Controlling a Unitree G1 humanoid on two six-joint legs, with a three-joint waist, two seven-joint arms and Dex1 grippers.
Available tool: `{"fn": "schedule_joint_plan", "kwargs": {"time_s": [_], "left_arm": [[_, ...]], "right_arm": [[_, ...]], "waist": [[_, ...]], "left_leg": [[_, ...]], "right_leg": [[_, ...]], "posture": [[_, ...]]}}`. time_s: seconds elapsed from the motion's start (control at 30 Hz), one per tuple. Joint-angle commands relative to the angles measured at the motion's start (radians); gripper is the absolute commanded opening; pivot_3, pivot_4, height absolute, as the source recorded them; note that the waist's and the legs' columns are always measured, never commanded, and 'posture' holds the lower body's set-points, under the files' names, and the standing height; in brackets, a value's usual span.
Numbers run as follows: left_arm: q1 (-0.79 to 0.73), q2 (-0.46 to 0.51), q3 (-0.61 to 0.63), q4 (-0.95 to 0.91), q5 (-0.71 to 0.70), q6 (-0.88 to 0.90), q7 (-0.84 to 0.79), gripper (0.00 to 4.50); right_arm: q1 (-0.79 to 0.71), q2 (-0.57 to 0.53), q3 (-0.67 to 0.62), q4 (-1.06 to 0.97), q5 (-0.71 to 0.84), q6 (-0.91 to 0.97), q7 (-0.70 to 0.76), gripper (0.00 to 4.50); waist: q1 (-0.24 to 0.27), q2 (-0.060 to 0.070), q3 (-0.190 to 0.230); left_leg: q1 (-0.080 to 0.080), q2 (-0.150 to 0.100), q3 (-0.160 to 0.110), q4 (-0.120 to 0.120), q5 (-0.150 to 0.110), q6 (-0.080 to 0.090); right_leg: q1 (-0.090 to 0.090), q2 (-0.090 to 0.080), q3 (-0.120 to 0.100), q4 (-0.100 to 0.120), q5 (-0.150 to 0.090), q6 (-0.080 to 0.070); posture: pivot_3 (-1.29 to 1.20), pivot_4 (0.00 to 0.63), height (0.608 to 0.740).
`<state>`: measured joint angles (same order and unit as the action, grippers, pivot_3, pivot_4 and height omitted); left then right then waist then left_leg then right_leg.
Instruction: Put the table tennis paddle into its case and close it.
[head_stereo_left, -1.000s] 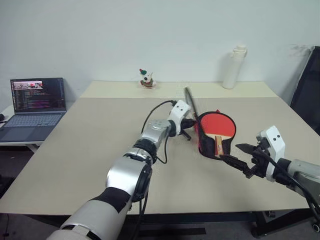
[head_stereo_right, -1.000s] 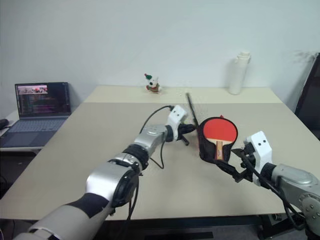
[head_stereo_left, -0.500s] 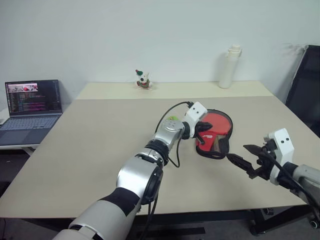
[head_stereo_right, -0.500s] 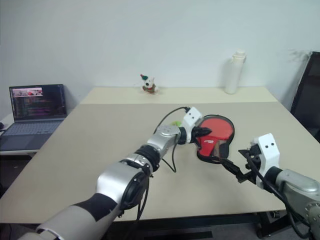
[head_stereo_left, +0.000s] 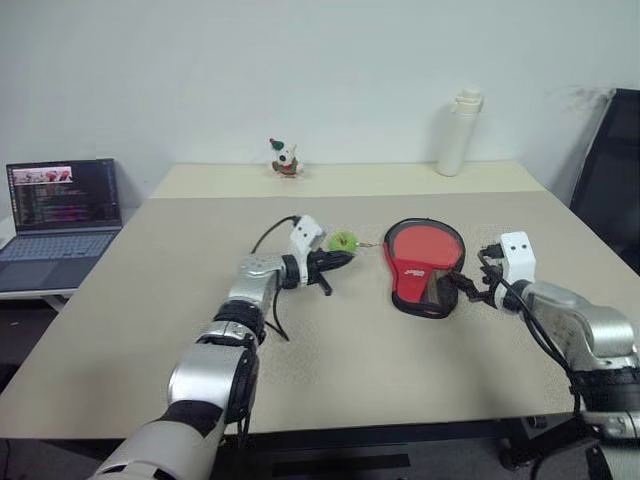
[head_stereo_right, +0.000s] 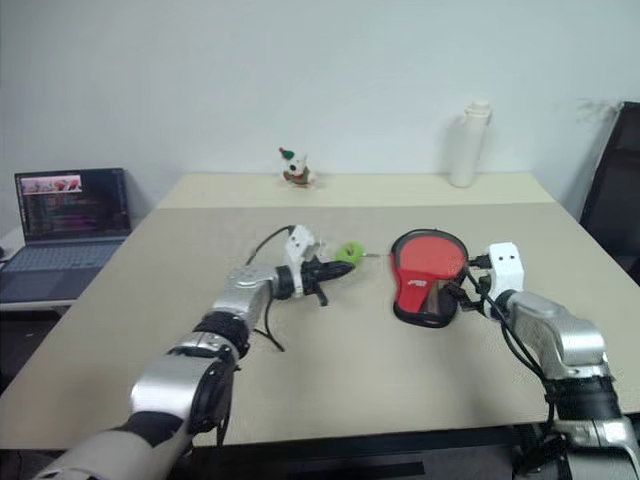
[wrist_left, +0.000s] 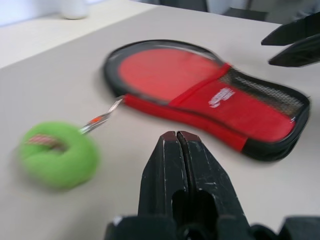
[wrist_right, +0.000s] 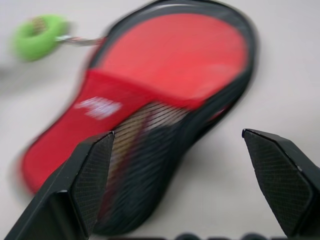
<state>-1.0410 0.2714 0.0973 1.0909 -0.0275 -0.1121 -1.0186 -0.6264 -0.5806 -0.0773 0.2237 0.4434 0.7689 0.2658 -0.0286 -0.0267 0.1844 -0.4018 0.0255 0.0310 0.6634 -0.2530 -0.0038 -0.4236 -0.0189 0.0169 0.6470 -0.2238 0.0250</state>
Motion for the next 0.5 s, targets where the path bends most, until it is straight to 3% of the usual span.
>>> {"fn": "schedule_joint_plan", "kwargs": {"time_s": [0.03, 0.3, 0.5], "left_arm": [[0.047, 0.000, -0.002, -0.156, -0.047, 0.050, -0.002, 0.04], [0.105, 0.010, -0.024, -0.326, -0.082, 0.143, 0.029, 0.04], [0.114, 0.018, -0.032, -0.366, -0.094, 0.170, 0.041, 0.04]], "right_arm": [[-0.067, 0.023, -0.005, 0.132, -0.059, -0.092, 0.037, 4.50], [-0.175, 0.065, 0.037, 0.408, -0.161, -0.164, 0.158, 4.50], [-0.201, 0.108, 0.063, 0.458, -0.167, -0.107, 0.285, 4.50]], "waist": [[0.003, 0.000, 0.000], [0.001, 0.000, 0.000], [-0.007, 0.001, 0.000]], "left_leg": [[0.000, 0.000, 0.000, 0.000, 0.000, 0.000], [0.000, 0.000, 0.000, 0.001, 0.000, 0.000], [0.002, 0.001, -0.001, 0.000, 0.000, 0.000]], "right_leg": [[0.000, 0.000, 0.000, 0.000, 0.000, 0.000], [0.000, -0.001, 0.000, 0.001, 0.000, 0.000], [0.001, 0.001, 0.000, 0.002, 0.000, 0.000]], "posture": [[0.00, 0.150, 0.740], [0.00, 0.150, 0.740], [0.00, 0.150, 0.740]]}}
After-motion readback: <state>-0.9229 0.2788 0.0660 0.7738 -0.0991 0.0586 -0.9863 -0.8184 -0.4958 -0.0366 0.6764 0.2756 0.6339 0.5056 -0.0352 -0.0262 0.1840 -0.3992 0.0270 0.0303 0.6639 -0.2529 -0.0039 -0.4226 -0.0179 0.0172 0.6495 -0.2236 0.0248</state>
